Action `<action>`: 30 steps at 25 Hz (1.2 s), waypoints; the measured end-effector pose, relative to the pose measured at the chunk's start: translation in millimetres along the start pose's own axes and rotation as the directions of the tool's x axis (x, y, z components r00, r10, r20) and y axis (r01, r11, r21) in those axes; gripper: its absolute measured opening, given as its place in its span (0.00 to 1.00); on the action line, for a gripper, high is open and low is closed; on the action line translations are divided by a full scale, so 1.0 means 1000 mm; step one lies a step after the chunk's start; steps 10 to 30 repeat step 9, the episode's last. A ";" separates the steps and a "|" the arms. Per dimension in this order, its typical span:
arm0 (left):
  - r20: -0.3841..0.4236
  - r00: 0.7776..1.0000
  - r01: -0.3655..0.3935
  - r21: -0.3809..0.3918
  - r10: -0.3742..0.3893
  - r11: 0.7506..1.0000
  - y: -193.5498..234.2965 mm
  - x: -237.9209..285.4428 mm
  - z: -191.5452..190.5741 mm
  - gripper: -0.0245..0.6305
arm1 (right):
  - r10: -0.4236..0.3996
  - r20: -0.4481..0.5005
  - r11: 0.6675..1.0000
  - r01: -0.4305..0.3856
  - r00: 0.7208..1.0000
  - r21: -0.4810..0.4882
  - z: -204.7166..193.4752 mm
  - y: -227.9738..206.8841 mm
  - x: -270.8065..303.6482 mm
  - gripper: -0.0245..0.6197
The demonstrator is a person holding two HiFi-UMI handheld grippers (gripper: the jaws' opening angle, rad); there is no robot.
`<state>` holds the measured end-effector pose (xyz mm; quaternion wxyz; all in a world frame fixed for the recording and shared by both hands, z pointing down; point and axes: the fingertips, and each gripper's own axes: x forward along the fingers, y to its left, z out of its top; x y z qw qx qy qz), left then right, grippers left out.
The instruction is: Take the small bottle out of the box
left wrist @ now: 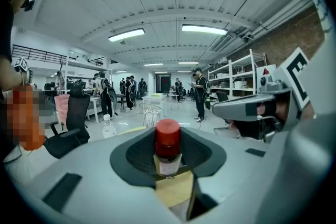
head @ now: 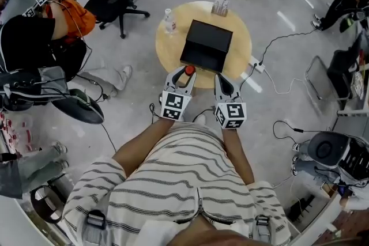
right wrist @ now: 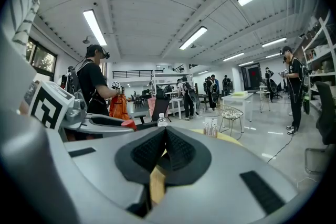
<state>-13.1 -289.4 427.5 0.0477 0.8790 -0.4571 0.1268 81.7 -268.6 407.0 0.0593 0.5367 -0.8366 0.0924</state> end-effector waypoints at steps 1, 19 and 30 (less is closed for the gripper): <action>-0.001 1.000 -0.001 0.000 0.001 1.000 0.000 0.000 -0.001 0.26 | 0.000 0.001 1.000 0.000 1.000 0.001 0.000 -0.001 0.000 0.05; 0.001 1.000 -0.004 0.008 0.004 1.000 0.000 -0.002 0.000 0.26 | 0.000 0.007 1.000 0.000 1.000 0.002 0.001 0.000 -0.002 0.05; 0.001 1.000 -0.004 0.008 0.004 1.000 0.000 -0.002 0.000 0.26 | 0.000 0.007 1.000 0.000 1.000 0.002 0.001 0.000 -0.002 0.05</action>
